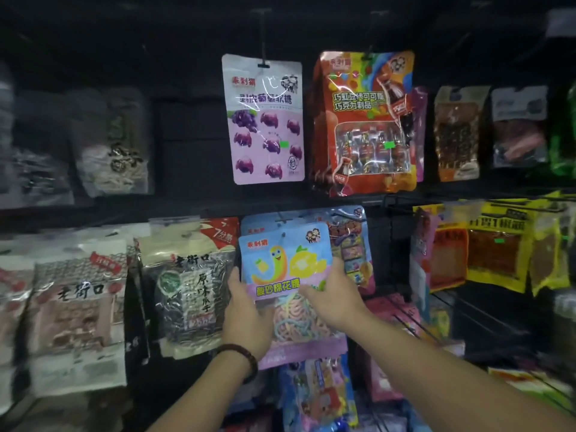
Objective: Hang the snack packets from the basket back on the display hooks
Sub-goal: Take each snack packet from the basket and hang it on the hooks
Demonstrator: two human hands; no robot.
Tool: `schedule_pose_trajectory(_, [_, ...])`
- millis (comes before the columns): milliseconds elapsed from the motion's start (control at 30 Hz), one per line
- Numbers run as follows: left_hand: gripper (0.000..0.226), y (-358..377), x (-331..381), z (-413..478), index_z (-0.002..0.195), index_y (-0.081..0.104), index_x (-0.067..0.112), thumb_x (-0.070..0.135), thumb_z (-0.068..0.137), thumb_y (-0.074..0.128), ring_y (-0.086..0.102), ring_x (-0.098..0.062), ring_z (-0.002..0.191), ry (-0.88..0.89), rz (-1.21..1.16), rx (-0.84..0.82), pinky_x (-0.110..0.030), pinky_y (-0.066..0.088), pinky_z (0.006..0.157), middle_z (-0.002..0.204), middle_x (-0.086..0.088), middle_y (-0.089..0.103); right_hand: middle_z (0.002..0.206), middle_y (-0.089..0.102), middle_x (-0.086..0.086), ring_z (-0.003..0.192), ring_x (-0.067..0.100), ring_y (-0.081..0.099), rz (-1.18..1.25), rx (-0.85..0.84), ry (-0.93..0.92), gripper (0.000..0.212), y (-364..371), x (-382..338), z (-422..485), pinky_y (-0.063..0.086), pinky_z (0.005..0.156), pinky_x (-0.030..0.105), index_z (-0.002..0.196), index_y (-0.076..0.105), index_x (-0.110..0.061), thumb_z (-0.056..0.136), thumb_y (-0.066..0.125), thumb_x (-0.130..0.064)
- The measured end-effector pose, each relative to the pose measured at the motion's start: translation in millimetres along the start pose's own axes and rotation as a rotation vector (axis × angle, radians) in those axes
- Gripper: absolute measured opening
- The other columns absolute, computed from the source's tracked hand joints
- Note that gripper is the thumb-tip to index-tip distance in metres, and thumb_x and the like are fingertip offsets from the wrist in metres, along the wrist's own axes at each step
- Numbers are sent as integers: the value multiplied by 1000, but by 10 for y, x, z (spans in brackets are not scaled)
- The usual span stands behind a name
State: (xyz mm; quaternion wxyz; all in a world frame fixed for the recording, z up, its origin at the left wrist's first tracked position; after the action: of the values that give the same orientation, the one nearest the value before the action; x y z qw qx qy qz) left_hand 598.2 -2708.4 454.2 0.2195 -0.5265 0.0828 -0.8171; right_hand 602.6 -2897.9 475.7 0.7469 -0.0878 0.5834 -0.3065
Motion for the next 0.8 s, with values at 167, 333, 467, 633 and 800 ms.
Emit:
schedule_pose_trajectory(167, [71, 67, -58, 122, 151, 38, 24, 8, 92, 74, 60, -1, 84, -22, 3, 27, -31, 51, 84, 126, 4, 65, 103, 59, 4, 75, 11, 59, -57, 80, -15, 56, 15, -21, 91, 39, 51, 28, 140, 38, -8, 104, 70, -37])
schedule_pose_trajectory(333, [83, 111, -72, 273, 161, 25, 22, 8, 94, 72, 54, 16, 83, 7, 10, -74, -29, 54, 84, 135, 8, 59, 93, 57, 3, 68, 18, 61, -76, 120, -11, 55, 85, 9, 234, 39, 50, 32, 150, 36, -3, 110, 58, -34])
schedule_pose_trajectory(467, [87, 155, -164, 478, 161, 24, 27, 16, 89, 73, 68, -1, 107, 28, 3, -98, -37, 61, 93, 142, 10, 61, 98, 61, 5, 76, 24, 60, -153, 133, 11, 43, 122, -11, 385, 41, 58, 37, 139, 43, -4, 112, 54, -36])
schedule_pose_trajectory(633, [91, 314, -570, 882, 153, 30, 38, 39, 72, 71, 65, -12, 128, 59, 5, -119, -45, 57, 106, 144, 13, 61, 103, 65, 10, 81, 27, 58, -216, 147, 26, 42, 153, -26, 574, 37, 55, 34, 130, 52, -3, 111, 52, -42])
schedule_pose_trajectory(800, [103, 403, -900, 1199, 153, 28, 45, 54, 59, 68, 65, -17, 128, 71, 58, -134, -47, 60, 101, 147, 10, 59, 114, 65, 16, 88, 28, 54, -291, 109, 40, 44, 122, -110, 654, 45, 74, 35, 132, 53, -1, 111, 54, -40])
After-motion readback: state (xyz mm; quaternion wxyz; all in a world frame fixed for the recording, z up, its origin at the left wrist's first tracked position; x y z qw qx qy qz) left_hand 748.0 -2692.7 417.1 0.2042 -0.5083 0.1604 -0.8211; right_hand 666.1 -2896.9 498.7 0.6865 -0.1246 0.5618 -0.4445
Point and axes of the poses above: each hand's wrist, its own z-axis towards the middle knuckle, its own y-axis out of the palm, x = y × z, the point moved 1 cm from there along z, towards the middle knuckle
